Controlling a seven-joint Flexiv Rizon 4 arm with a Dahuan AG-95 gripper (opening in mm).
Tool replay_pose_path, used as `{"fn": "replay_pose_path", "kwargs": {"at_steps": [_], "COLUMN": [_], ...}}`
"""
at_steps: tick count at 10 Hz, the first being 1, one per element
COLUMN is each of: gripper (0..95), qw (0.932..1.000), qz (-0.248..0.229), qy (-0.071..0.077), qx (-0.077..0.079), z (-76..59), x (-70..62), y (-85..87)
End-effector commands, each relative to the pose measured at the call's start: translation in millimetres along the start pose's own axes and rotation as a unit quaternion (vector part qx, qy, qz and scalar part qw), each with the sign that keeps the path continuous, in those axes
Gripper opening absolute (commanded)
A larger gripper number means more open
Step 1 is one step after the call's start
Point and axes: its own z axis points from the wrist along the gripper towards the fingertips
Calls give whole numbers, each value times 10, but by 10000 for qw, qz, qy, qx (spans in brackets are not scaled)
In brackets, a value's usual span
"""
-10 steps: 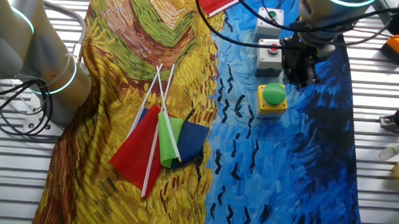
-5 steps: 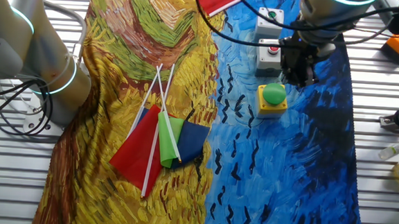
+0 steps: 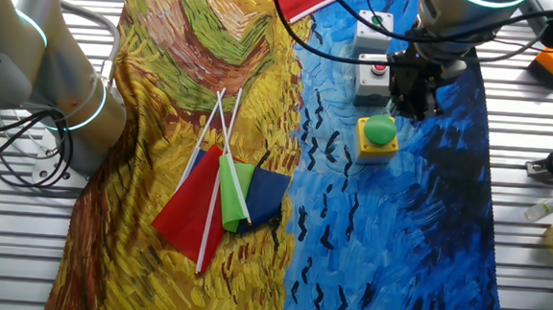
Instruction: Press three buttons from left to right in sequence
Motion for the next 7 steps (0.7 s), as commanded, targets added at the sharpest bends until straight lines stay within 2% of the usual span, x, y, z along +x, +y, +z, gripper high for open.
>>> {"fn": "replay_pose_path", "kwargs": {"at_steps": [1, 5, 7], "gripper": [0, 0, 0], "qw": [10000, 10000, 10000], "qz": [3, 15, -16], "qy": [4, 41, 31], "qx": [-19, -22, -35], "z": [-5, 3, 76], "x": [3, 7, 10], "y": [2, 0, -25]}}
